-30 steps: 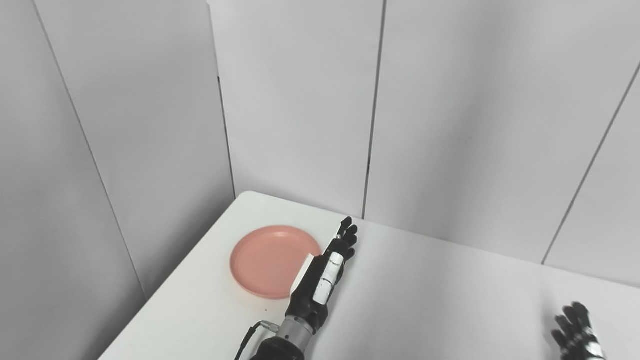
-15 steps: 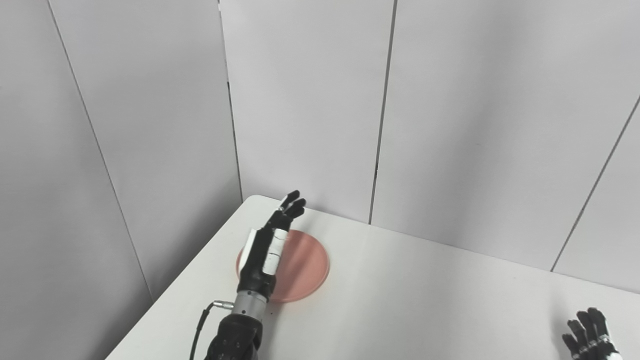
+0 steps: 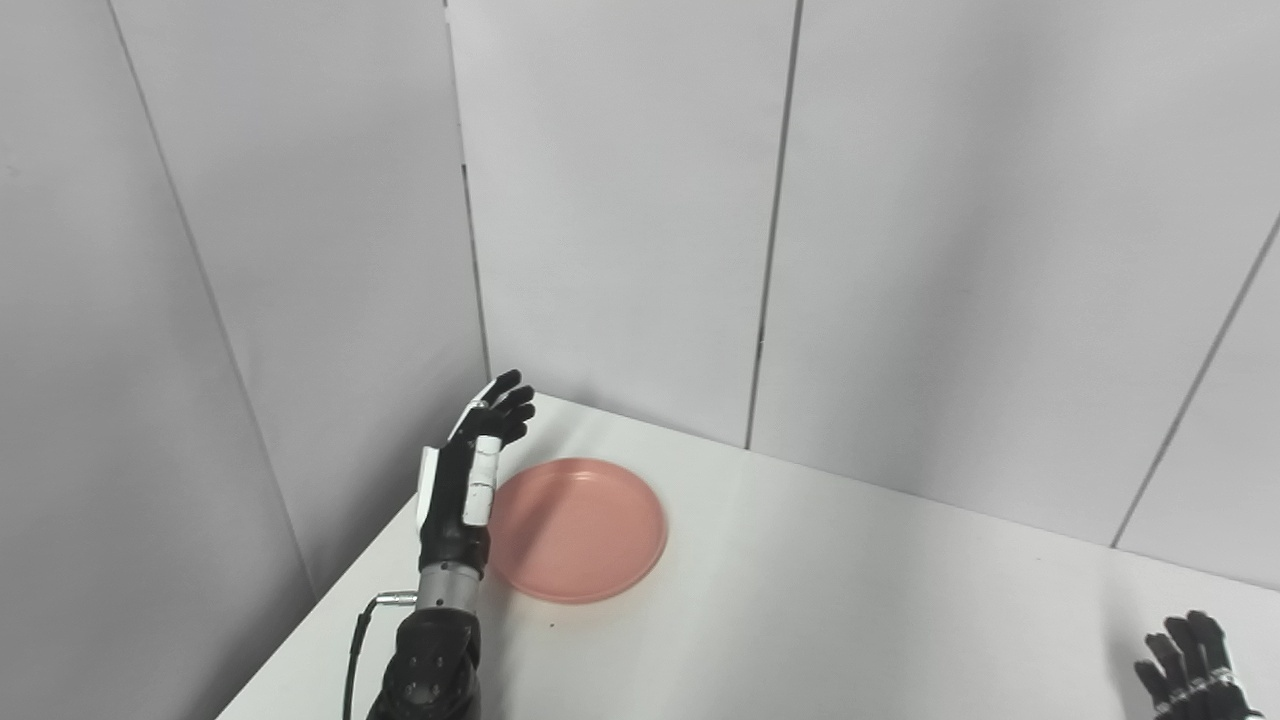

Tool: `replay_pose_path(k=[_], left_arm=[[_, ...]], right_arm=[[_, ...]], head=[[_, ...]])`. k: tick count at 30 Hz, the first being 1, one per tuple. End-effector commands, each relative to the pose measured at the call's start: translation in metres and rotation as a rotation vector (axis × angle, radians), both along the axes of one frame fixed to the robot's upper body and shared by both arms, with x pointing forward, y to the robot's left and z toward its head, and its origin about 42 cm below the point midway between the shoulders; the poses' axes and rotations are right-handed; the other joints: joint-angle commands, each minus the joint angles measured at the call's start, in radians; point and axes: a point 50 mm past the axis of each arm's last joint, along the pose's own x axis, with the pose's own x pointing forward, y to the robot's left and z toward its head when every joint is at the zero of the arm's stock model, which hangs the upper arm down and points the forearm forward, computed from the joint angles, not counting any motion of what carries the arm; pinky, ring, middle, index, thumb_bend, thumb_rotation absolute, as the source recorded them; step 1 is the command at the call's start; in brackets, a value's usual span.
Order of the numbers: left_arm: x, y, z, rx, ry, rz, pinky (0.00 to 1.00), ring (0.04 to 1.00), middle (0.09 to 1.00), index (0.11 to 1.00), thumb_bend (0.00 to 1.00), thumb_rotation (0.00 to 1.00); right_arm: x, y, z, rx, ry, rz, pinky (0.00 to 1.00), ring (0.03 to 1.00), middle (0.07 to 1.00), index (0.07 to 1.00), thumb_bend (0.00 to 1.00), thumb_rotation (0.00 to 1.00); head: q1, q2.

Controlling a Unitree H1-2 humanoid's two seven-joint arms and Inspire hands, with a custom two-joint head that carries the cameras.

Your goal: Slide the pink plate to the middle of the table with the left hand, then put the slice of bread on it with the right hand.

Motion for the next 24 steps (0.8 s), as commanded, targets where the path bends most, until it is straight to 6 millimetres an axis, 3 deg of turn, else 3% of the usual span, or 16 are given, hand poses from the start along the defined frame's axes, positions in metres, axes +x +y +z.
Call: replay_pose_path(k=[1, 6, 11, 17, 24], left_arm=[[0.009, 0.014, 0.024, -0.004, -0.102, 0.038, 0.84, 0.804, 0.802, 0.793, 0.87, 1.00], [0.008, 0.033, 0.016, -0.046, -0.088, 0.105, 0.86, 0.805, 0.800, 0.791, 0.86, 1.00], [0.008, 0.045, 0.008, -0.067, -0.046, 0.152, 0.82, 0.769, 0.764, 0.759, 0.87, 1.00], [0.011, 0.048, -0.002, -0.089, -0.004, 0.120, 0.90, 0.811, 0.783, 0.771, 0.88, 1.00], [0.019, 0.042, -0.016, -0.123, 0.052, 0.054, 0.87, 0.845, 0.821, 0.804, 0.89, 1.00]], right_arm=[[-0.033, -0.007, -0.052, 0.012, 0.142, -0.024, 1.00, 1.000, 1.000, 1.000, 0.58, 1.00], [-0.034, -0.008, -0.051, 0.020, 0.143, -0.021, 1.00, 1.000, 1.000, 1.000, 0.57, 1.00], [-0.034, -0.008, -0.051, 0.016, 0.142, -0.021, 1.00, 1.000, 1.000, 1.000, 0.57, 1.00], [-0.034, -0.007, -0.050, 0.015, 0.137, -0.021, 1.00, 1.000, 1.000, 1.000, 0.57, 1.00], [-0.034, -0.006, -0.050, 0.009, 0.137, -0.023, 1.00, 1.000, 1.000, 1.000, 0.54, 1.00]], head=[[-0.002, -0.001], [0.003, 0.004], [0.006, 0.007], [0.005, 0.009], [0.001, 0.010]])
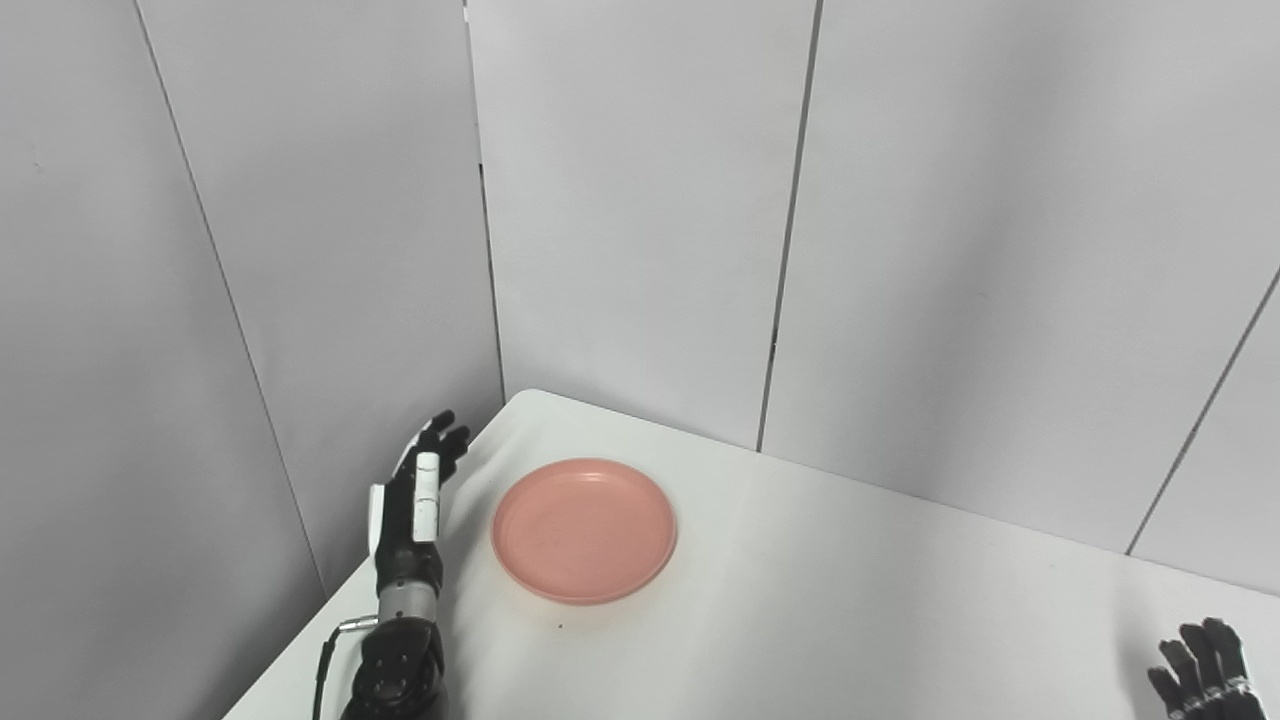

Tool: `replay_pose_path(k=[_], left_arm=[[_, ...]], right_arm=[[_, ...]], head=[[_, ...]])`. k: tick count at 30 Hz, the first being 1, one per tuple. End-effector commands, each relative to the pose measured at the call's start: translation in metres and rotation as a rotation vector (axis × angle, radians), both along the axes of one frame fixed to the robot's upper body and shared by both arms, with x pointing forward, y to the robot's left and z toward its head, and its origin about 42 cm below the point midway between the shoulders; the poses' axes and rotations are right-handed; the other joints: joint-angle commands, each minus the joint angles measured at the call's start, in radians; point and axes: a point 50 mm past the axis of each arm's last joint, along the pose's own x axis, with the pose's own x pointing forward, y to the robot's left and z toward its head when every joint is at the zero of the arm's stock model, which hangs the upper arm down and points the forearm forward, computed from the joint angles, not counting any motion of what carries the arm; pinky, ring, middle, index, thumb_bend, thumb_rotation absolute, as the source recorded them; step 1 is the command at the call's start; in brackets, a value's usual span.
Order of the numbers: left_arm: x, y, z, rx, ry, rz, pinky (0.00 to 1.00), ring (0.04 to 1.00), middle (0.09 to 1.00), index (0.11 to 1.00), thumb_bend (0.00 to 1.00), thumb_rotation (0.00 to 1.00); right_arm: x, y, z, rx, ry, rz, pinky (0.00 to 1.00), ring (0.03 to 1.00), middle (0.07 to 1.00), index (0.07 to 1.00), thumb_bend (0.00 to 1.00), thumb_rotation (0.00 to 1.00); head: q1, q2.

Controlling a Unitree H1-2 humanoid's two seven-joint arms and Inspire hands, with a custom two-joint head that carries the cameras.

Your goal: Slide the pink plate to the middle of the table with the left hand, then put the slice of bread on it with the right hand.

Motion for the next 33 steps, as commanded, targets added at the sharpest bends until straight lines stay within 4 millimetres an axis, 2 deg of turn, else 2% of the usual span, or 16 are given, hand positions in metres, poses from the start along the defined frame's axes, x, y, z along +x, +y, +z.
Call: replay_pose_path(k=[1, 5, 14, 18, 23, 33], left_arm=[[0.018, 0.002, 0.026, 0.022, -0.070, -0.030, 0.87, 0.847, 0.825, 0.805, 0.89, 1.00], [0.023, -0.005, 0.021, 0.001, -0.071, -0.057, 0.86, 0.840, 0.819, 0.801, 0.87, 1.00], [0.030, -0.018, 0.012, -0.023, -0.026, -0.129, 0.96, 0.908, 0.882, 0.860, 0.88, 1.00], [0.032, -0.020, 0.009, -0.037, -0.022, -0.145, 0.98, 0.937, 0.913, 0.884, 0.90, 1.00], [0.033, -0.028, 0.007, -0.073, -0.035, -0.179, 0.89, 0.915, 0.894, 0.853, 0.89, 1.00], [0.038, -0.046, 0.003, -0.123, -0.033, -0.255, 0.87, 0.916, 0.916, 0.850, 0.91, 1.00]], right_arm=[[-0.034, -0.005, -0.051, 0.011, 0.145, -0.028, 1.00, 1.000, 1.000, 1.000, 0.53, 1.00], [-0.034, -0.005, -0.049, 0.016, 0.140, -0.028, 1.00, 1.000, 1.000, 1.000, 0.52, 1.00], [-0.035, -0.006, -0.049, 0.006, 0.119, -0.045, 1.00, 1.000, 1.000, 1.000, 0.51, 1.00], [-0.035, -0.007, -0.049, 0.000, 0.124, -0.048, 1.00, 1.000, 1.000, 1.000, 0.55, 1.00], [-0.034, -0.007, -0.049, 0.014, 0.129, -0.055, 1.00, 1.000, 1.000, 1.000, 0.57, 1.00], [-0.033, -0.007, -0.050, 0.004, 0.131, -0.056, 1.00, 1.000, 1.000, 1.000, 0.57, 1.00]], head=[[0.000, -0.001], [0.000, 0.002], [-0.001, 0.004], [-0.004, 0.003], [-0.004, 0.003], [-0.008, 0.004]])
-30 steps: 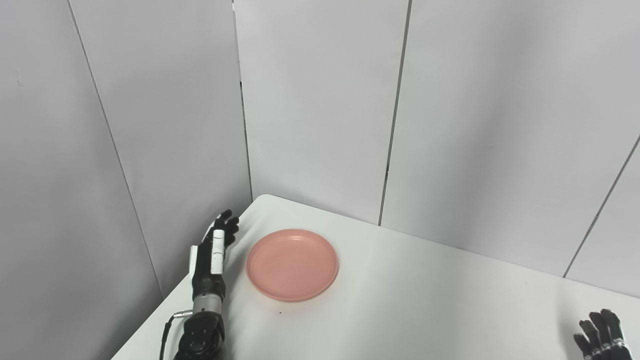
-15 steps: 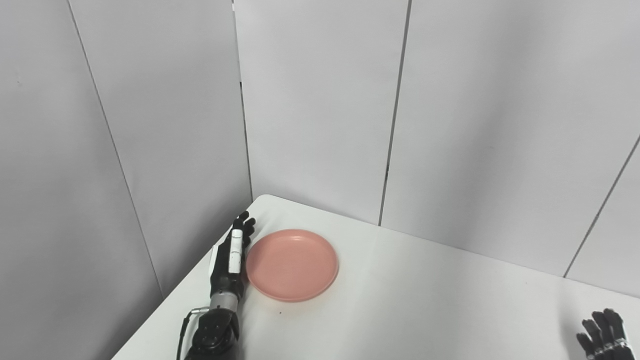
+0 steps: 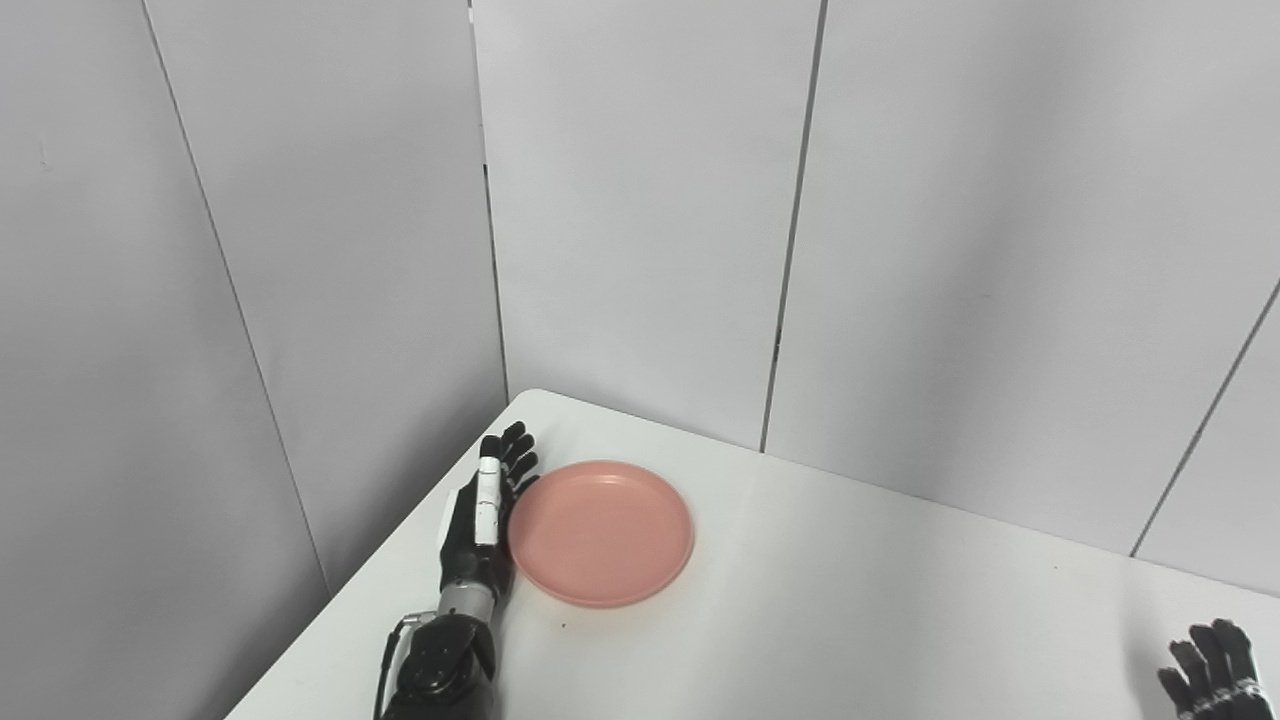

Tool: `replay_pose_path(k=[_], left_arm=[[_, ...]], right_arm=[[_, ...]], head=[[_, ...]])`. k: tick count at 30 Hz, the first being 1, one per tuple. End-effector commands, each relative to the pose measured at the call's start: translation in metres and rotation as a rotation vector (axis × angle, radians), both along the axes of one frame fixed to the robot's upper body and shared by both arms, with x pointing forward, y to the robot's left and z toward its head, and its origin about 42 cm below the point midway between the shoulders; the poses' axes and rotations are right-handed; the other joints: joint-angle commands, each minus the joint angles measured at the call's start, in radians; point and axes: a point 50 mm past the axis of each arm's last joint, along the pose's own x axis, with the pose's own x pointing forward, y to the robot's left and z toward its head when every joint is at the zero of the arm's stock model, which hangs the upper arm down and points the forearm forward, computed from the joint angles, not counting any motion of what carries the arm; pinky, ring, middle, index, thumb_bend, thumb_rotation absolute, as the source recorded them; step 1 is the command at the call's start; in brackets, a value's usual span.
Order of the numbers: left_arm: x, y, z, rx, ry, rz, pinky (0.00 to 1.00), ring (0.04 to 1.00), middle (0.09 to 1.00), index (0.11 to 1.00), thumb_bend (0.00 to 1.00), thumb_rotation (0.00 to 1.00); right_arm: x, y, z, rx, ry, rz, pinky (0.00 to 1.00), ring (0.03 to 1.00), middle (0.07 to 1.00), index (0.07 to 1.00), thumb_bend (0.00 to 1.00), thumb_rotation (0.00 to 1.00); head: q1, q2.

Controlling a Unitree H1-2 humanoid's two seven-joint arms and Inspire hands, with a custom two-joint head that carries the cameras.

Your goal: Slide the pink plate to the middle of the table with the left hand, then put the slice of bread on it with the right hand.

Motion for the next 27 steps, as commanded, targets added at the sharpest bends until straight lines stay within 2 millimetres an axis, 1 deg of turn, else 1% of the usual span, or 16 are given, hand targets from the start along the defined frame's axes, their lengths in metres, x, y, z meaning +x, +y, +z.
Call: replay_pose_path(k=[1, 3, 4, 6, 10, 15, 19, 22, 25, 27], left_arm=[[0.010, -0.010, 0.011, -0.010, -0.039, -0.040, 0.86, 0.907, 0.907, 0.849, 0.91, 1.00], [0.011, -0.013, 0.010, -0.025, -0.048, -0.052, 0.82, 0.891, 0.892, 0.829, 0.91, 0.99], [0.011, -0.014, 0.009, -0.035, -0.047, -0.058, 0.82, 0.890, 0.891, 0.827, 0.91, 0.99], [0.012, -0.016, 0.008, -0.048, -0.049, -0.066, 0.77, 0.878, 0.903, 0.832, 0.93, 0.98], [0.012, -0.020, 0.008, -0.058, -0.053, -0.068, 0.72, 0.861, 0.903, 0.830, 0.93, 0.98], [0.013, -0.029, 0.007, -0.068, -0.038, -0.096, 0.72, 0.850, 0.894, 0.834, 0.91, 0.99], [0.013, -0.038, 0.005, -0.071, -0.016, -0.124, 0.73, 0.852, 0.894, 0.845, 0.93, 0.96], [0.013, -0.044, 0.003, -0.065, 0.002, -0.143, 0.73, 0.861, 0.895, 0.837, 0.94, 0.96], [0.014, -0.051, 0.001, -0.045, 0.020, -0.174, 0.73, 0.876, 0.909, 0.842, 0.94, 0.97], [0.014, -0.055, 0.000, -0.039, 0.029, -0.193, 0.74, 0.900, 0.937, 0.851, 0.93, 0.99]], right_arm=[[-0.032, -0.006, -0.050, 0.018, 0.146, -0.035, 1.00, 1.000, 1.000, 1.000, 0.57, 1.00], [-0.032, -0.005, -0.050, 0.020, 0.145, -0.033, 1.00, 1.000, 1.000, 1.000, 0.57, 1.00], [-0.032, -0.005, -0.050, 0.021, 0.147, -0.032, 1.00, 1.000, 1.000, 1.000, 0.57, 1.00], [-0.032, -0.005, -0.050, 0.021, 0.149, -0.031, 1.00, 1.000, 1.000, 1.000, 0.57, 1.00], [-0.032, -0.005, -0.050, 0.019, 0.147, -0.026, 1.00, 1.000, 1.000, 1.000, 0.56, 1.00], [-0.032, -0.006, -0.050, 0.009, 0.149, -0.026, 1.00, 1.000, 1.000, 1.000, 0.56, 1.00], [-0.032, -0.005, -0.049, 0.013, 0.153, -0.023, 1.00, 1.000, 1.000, 1.000, 0.57, 1.00], [-0.033, -0.005, -0.048, 0.012, 0.157, -0.026, 1.00, 1.000, 1.000, 1.000, 0.56, 1.00], [-0.033, -0.005, -0.049, 0.013, 0.155, -0.023, 1.00, 1.000, 1.000, 1.000, 0.58, 1.00], [-0.033, -0.005, -0.049, 0.014, 0.154, -0.023, 1.00, 1.000, 1.000, 1.000, 0.59, 1.00]], head=[[-0.002, 0.001], [-0.002, 0.001], [-0.002, 0.001], [-0.002, 0.001], [-0.003, 0.001], [-0.001, 0.003], [-0.003, 0.005], [-0.003, 0.005], [-0.004, 0.006], [-0.005, 0.008]])
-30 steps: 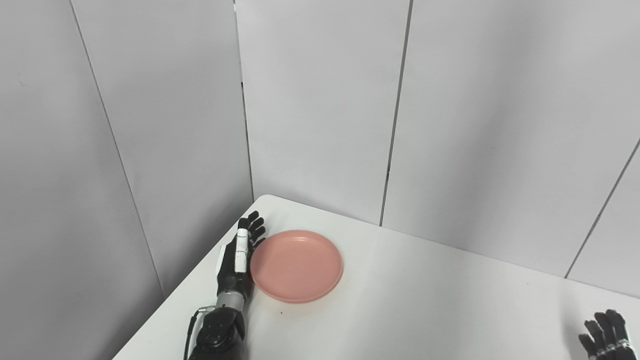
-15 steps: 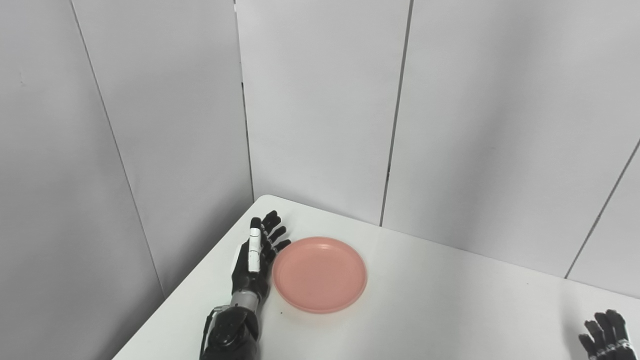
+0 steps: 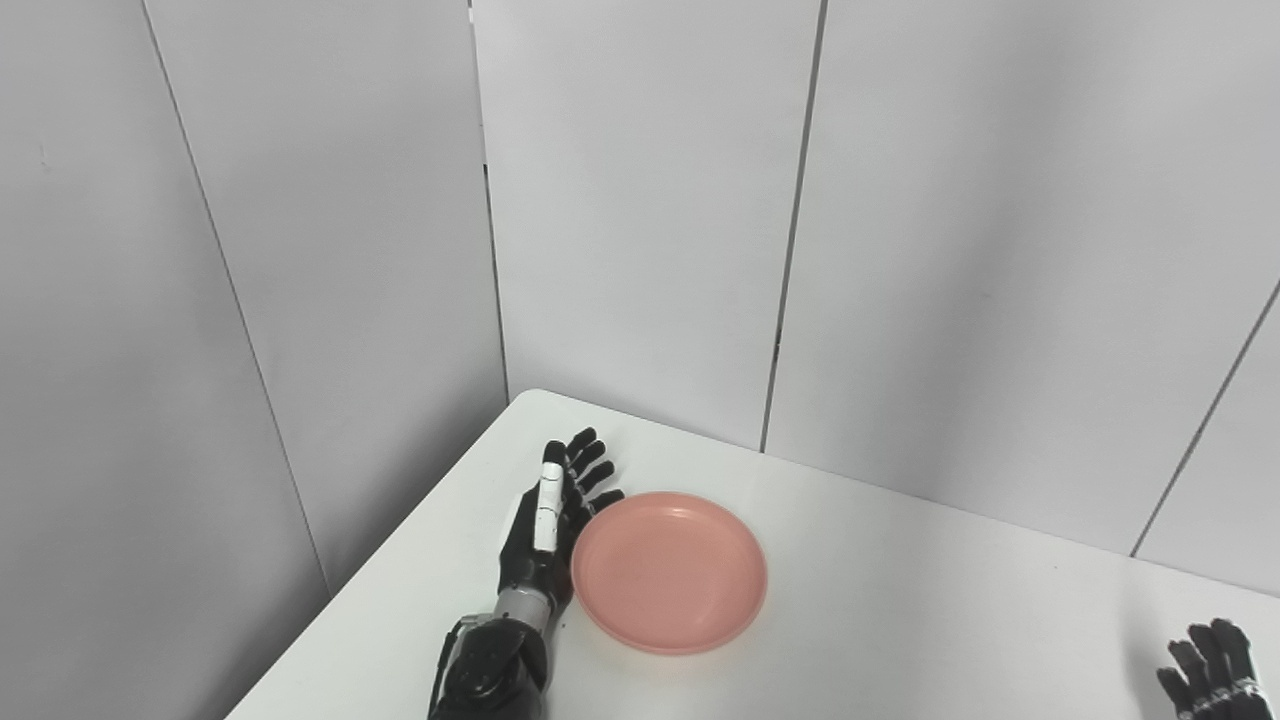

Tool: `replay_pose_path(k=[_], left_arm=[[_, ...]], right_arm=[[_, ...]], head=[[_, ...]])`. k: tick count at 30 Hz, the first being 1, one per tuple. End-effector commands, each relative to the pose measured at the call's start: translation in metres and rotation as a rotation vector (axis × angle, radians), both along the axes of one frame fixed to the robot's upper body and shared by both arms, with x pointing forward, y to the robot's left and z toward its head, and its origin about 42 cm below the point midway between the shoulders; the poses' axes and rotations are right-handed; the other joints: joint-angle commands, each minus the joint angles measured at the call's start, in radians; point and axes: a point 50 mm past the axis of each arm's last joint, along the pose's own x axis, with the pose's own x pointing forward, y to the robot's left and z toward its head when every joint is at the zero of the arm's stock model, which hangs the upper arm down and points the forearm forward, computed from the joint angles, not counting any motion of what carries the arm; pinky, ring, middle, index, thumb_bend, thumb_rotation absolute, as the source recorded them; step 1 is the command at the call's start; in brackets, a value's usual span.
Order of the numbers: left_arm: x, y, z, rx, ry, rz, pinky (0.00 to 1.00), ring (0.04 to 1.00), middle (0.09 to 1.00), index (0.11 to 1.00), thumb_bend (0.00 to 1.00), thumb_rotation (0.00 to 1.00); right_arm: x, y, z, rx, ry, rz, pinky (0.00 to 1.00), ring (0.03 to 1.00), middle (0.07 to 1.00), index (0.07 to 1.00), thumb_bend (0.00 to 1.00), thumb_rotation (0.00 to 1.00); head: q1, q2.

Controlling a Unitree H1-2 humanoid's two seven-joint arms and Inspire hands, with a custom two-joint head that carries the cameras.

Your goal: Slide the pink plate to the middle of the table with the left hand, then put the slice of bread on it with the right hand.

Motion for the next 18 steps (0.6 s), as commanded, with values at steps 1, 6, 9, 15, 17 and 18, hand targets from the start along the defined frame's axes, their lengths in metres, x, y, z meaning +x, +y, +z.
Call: replay_pose_path(k=[1, 6, 9, 15, 17, 18], left_arm=[[0.003, -0.012, -0.001, 0.023, 0.029, -0.049, 0.75, 0.903, 0.941, 0.853, 0.93, 0.99], [0.003, -0.024, -0.007, 0.070, 0.060, -0.076, 0.77, 0.896, 0.929, 0.865, 0.97, 1.00], [0.003, -0.030, -0.009, 0.074, 0.063, -0.095, 0.79, 0.893, 0.929, 0.874, 0.95, 1.00], [0.002, -0.041, -0.012, 0.091, 0.071, -0.135, 0.82, 0.914, 0.936, 0.881, 0.92, 1.00], [0.001, -0.045, -0.012, 0.096, 0.077, -0.146, 0.81, 0.907, 0.935, 0.877, 0.93, 1.00], [0.000, -0.047, -0.012, 0.100, 0.076, -0.153, 0.82, 0.908, 0.936, 0.877, 0.93, 1.00]], right_arm=[[-0.033, -0.005, -0.049, 0.017, 0.154, -0.026, 1.00, 1.000, 1.000, 1.000, 0.59, 1.00], [-0.032, -0.006, -0.050, 0.021, 0.159, -0.030, 1.00, 1.000, 1.000, 1.000, 0.60, 1.00], [-0.032, -0.005, -0.050, 0.027, 0.158, -0.030, 1.00, 1.000, 1.000, 1.000, 0.62, 1.00], [-0.032, -0.004, -0.049, 0.028, 0.155, -0.031, 1.00, 1.000, 0.999, 1.000, 0.64, 1.00], [-0.033, -0.004, -0.048, 0.028, 0.156, -0.030, 1.00, 1.000, 0.998, 1.000, 0.64, 1.00], [-0.033, -0.003, -0.047, 0.024, 0.159, -0.031, 1.00, 1.000, 0.999, 1.000, 0.64, 1.00]], head=[[-0.001, 0.001], [-0.001, 0.001], [-0.005, 0.002], [-0.017, 0.011], [-0.025, 0.016], [-0.035, 0.023]])
